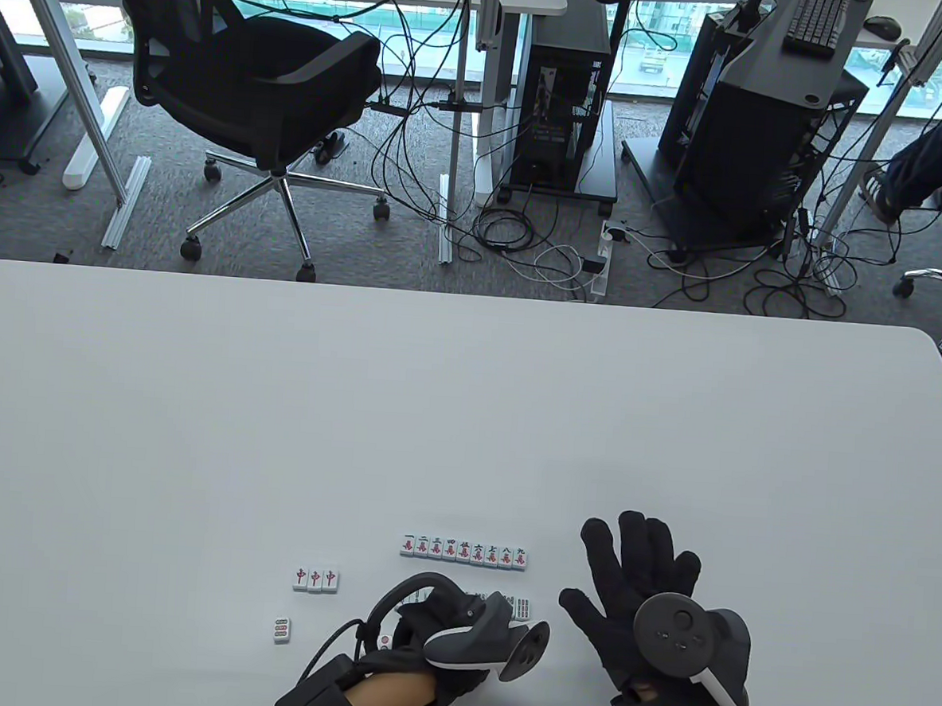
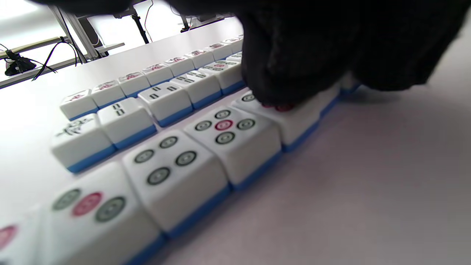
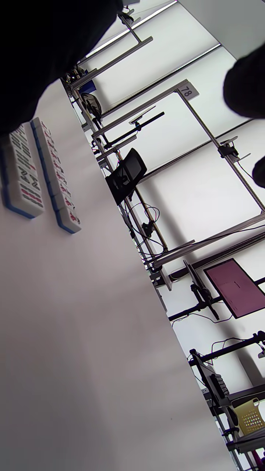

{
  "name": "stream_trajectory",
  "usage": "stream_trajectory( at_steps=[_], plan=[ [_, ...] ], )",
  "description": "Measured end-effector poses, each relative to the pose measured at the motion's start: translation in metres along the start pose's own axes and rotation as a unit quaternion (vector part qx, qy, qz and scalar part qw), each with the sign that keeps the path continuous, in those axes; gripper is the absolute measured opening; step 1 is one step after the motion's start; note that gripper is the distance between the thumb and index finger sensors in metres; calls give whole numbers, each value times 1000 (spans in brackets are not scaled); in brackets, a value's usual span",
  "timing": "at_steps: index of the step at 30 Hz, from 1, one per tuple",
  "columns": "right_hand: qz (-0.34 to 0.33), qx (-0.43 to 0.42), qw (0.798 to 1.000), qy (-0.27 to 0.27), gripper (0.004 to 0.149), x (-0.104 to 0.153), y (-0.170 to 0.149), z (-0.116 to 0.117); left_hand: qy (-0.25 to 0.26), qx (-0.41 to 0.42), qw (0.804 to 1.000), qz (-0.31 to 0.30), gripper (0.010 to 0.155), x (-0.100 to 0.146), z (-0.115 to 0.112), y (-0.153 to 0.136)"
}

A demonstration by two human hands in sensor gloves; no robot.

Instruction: Mahjong suit sorting

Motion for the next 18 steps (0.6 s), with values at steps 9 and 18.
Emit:
stream_trajectory(
  at_steps=[9, 18],
  plan=[
    [1, 5, 1000, 3, 74, 0, 0, 1, 52, -14, 998, 15, 64, 31, 15, -14],
    [5, 12, 1000, 10, 74, -1, 0, 2, 78, 34, 988, 132, 63, 95, 40, -127]
  ],
)
Point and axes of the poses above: the tracker on the back of each hand, its own y axis roughly to the thumb side, its own x axis roughly from the fingertips to the wrist, z = x × y, the point moved 5 cm from there along -x, roughly from the wrist to the fingertips, and after that the axes turned 11 degrees about x, right-handed, at the moved point
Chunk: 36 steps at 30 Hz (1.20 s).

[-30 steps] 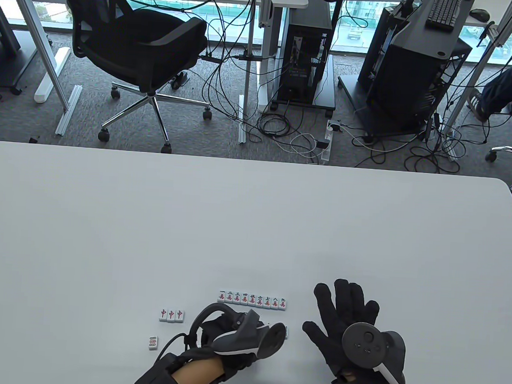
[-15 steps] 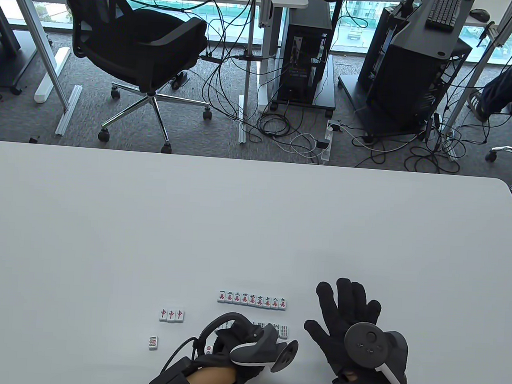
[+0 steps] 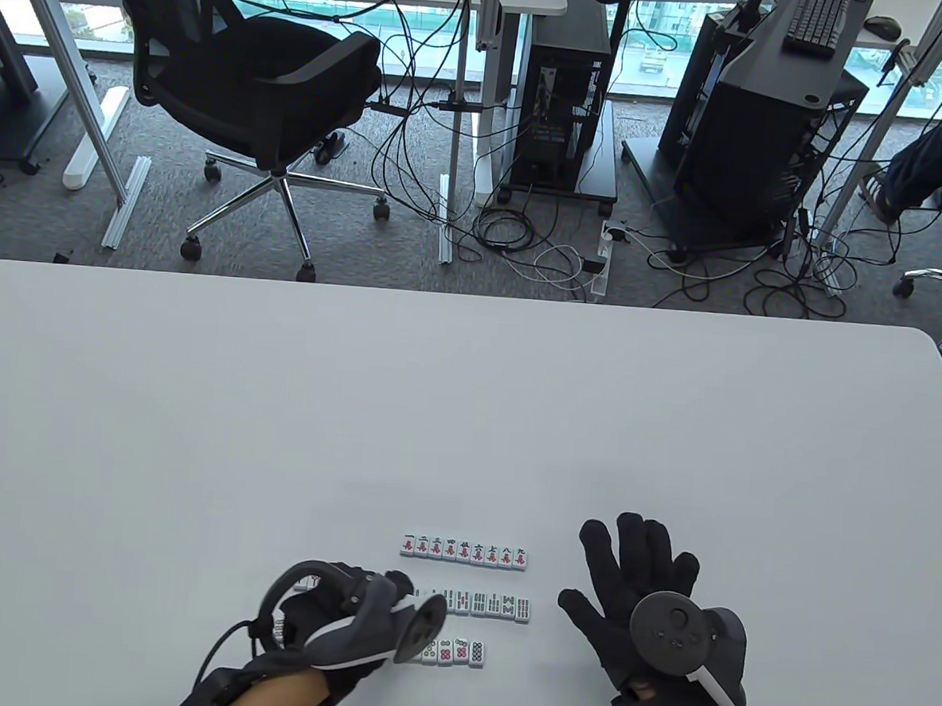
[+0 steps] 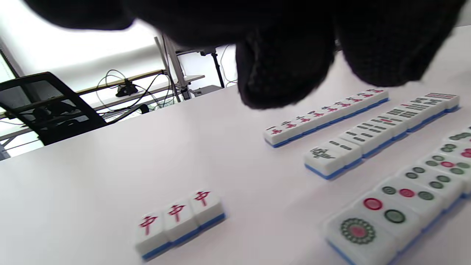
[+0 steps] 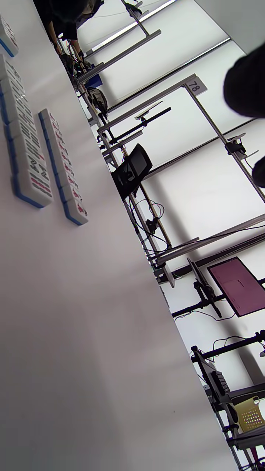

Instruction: Mahjong suit sorting

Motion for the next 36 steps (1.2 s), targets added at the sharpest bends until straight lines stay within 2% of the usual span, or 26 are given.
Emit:
stream_trajectory(
  at_steps=[3, 6, 8, 12, 20, 27, 32, 36],
  plan=[
    [3, -1, 1000, 2, 74, 0, 0, 1, -35, 26, 997, 66, 62, 10, -20, -50],
    [4, 1, 1000, 3, 74, 0, 0, 1, -46, 37, 993, 102, 63, 21, -42, -78],
    [5, 4, 1000, 6, 74, -1, 0, 2, -64, 49, 990, 118, 64, 28, -58, -91],
    [7, 7, 1000, 12, 74, -1, 0, 5, -78, 53, 988, 120, 64, 30, -71, -93],
    [11, 10, 1000, 13, 74, -1, -1, 5, -84, 25, 991, 99, 64, 20, -84, -77],
    [9, 4, 1000, 11, 74, -2, 0, 4, -95, 6, 992, 77, 63, 15, -81, -62],
    [8, 1, 1000, 12, 74, -2, -1, 4, -56, 56, 997, 14, 63, 7, -53, -20],
    [8, 1, 1000, 8, 74, -1, -1, 4, -1, 88, 994, -62, 63, -7, -25, 37]
  ],
)
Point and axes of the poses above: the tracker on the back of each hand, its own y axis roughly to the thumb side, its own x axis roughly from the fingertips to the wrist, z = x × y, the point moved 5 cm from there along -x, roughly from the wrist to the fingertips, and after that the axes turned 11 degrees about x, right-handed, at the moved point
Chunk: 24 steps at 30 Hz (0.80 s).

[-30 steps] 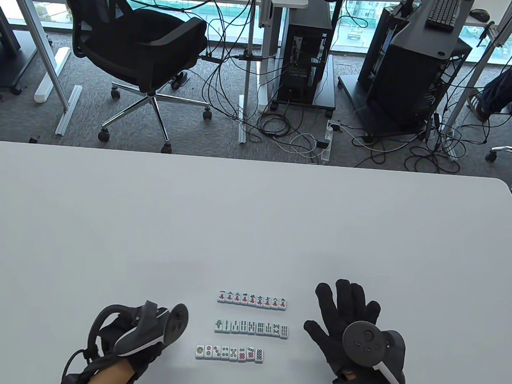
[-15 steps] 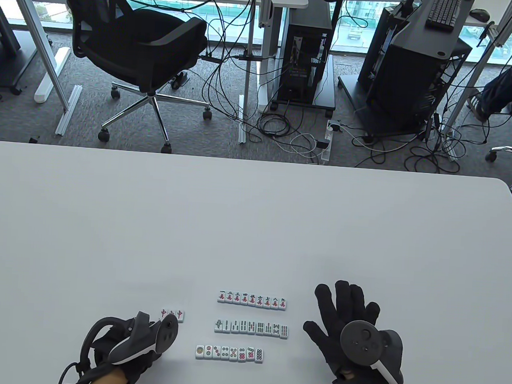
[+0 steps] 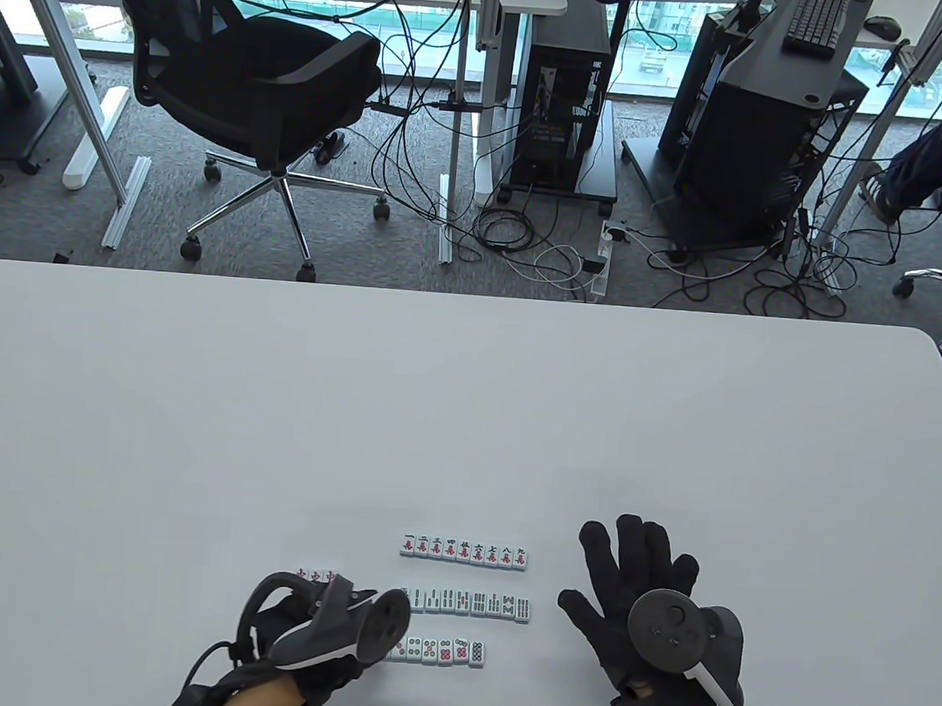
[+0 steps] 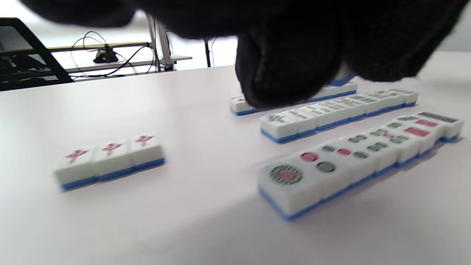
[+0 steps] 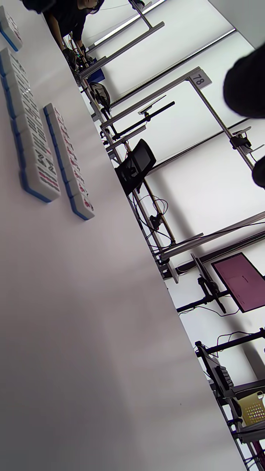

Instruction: Mahjong suit sorting

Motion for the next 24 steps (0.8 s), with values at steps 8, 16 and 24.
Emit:
stream_trajectory(
  at_steps=[8, 16, 24],
  plan=[
    [2, -6, 1000, -3, 74, 0, -2, -1, -16, -18, 997, -79, 63, -42, -17, 87],
    [5, -14, 1000, -5, 74, 0, -5, -2, -62, -59, 992, -91, 62, -56, -46, 108],
    [4, -12, 1000, -3, 74, 0, -5, -2, -38, -131, 986, -96, 62, -54, -52, 110]
  ],
)
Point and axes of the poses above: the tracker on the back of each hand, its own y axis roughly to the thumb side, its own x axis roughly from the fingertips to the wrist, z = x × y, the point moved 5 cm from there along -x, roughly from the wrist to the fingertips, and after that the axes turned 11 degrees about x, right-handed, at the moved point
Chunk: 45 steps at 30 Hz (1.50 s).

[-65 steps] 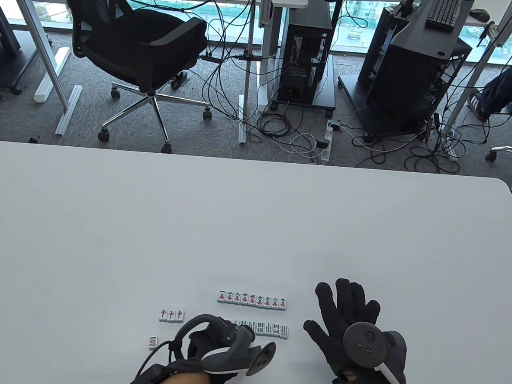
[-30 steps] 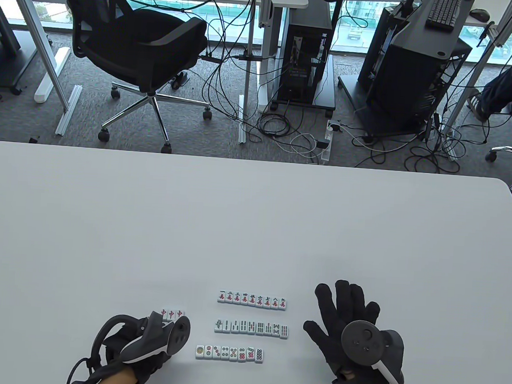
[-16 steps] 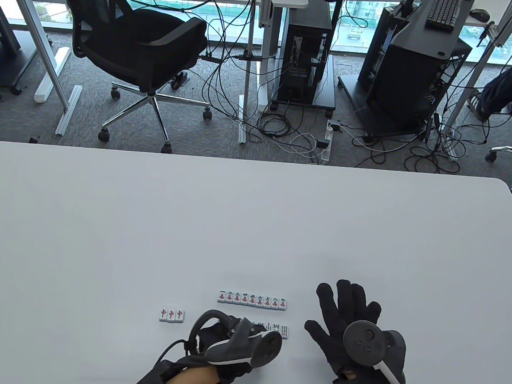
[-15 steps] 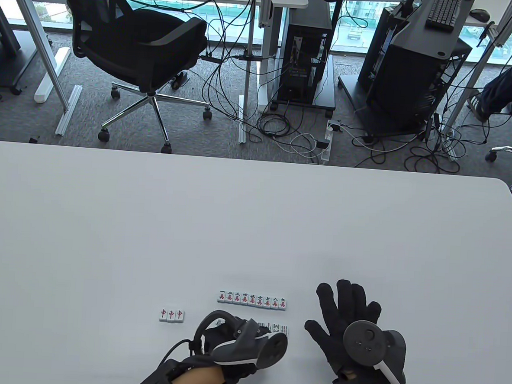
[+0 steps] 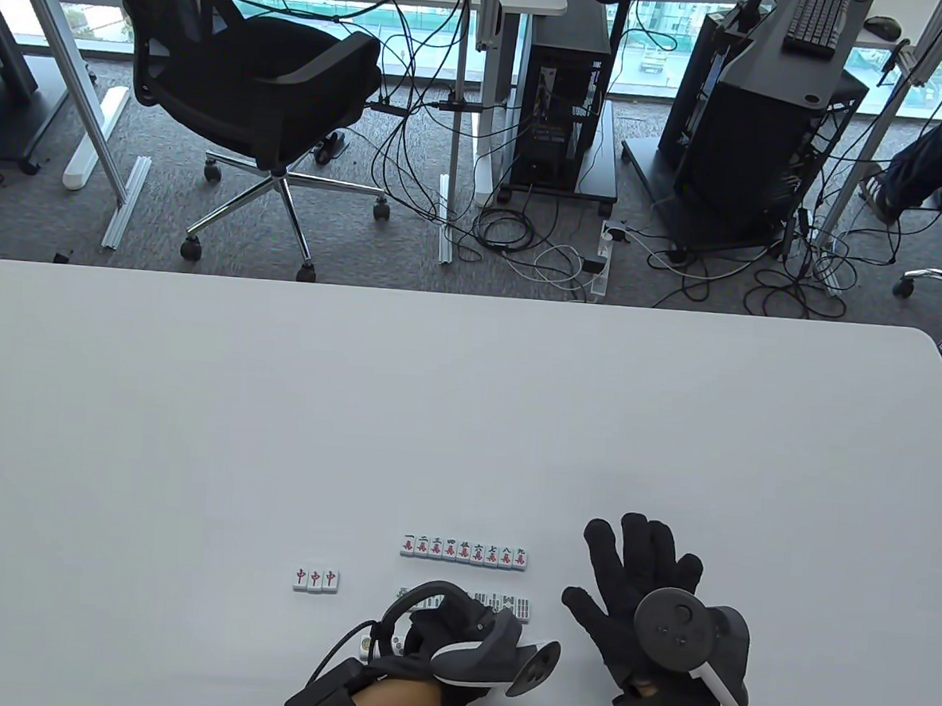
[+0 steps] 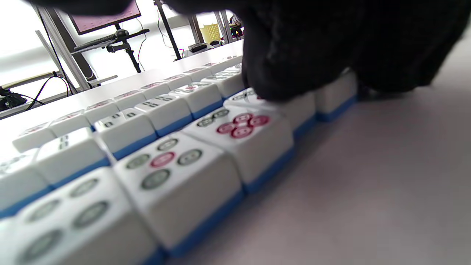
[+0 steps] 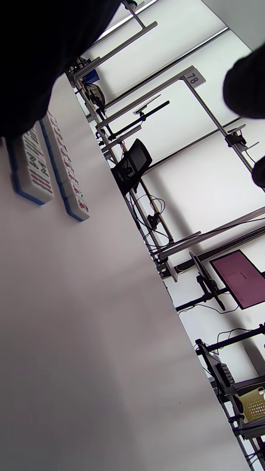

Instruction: Mahjong suit sorting

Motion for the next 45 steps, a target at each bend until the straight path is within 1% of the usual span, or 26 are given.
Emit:
stream_trajectory(
  at_steps=[5, 10, 12, 15, 18, 19, 22, 25, 27, 29, 30, 34, 36, 38, 41, 43, 45],
  plan=[
    [0, 8, 1000, 2, 74, 0, 0, 1, -17, -20, 1000, 5, 62, 1, 0, -1],
    [2, 9, 1000, 3, 74, 0, 0, 2, -18, -23, 1000, 3, 65, 5, 3, -5],
    [2, 11, 1000, 4, 74, 0, 0, 2, -6, -22, 1000, 6, 65, 11, 8, -10],
    [3, 12, 1000, 4, 74, 0, 0, 2, 27, -21, 999, 13, 66, 25, 22, -23],
    [4, 14, 1000, 3, 74, 0, 0, 2, 67, -19, 997, 26, 67, 44, 37, -43],
    [5, 15, 1000, 3, 74, 0, -1, 2, 84, -18, 996, 33, 68, 55, 43, -56],
    [6, 18, 1000, 2, 74, 0, -1, 1, 109, -24, 993, 49, 71, 80, 51, -85],
    [5, 16, 1000, 0, 74, 0, 0, 1, 139, -35, 986, 86, 75, 111, 59, -123],
    [4, 18, 1000, 0, 74, 0, 0, 1, 157, -33, 981, 114, 80, 132, 64, -149],
    [3, 22, 1000, 0, 74, 0, 1, 1, 160, -26, 976, 145, 90, 151, 65, -175],
    [3, 25, 1000, 0, 74, 0, 2, 1, 160, -23, 972, 168, 95, 164, 64, -192],
    [6, 31, 999, -2, 74, 0, 1, 1, 183, 1, 958, 221, 99, 195, 62, -233],
    [8, 35, 999, -2, 74, 1, 2, 1, 196, 31, 947, 254, 100, 211, 56, -253],
    [7, 39, 999, -5, 74, 1, 3, 0, 209, 80, 935, 275, 100, 225, 44, -271],
    [7, 45, 999, -10, 74, 1, 5, 0, 214, 136, 920, 297, 100, 233, 21, -289],
    [8, 50, 999, -9, 74, 1, 5, 0, 214, 148, 915, 308, 100, 233, 8, -297],
    [13, 56, 998, -10, 74, 0, 3, 1, 203, 148, 915, 316, 100, 231, -3, -304]
  ],
)
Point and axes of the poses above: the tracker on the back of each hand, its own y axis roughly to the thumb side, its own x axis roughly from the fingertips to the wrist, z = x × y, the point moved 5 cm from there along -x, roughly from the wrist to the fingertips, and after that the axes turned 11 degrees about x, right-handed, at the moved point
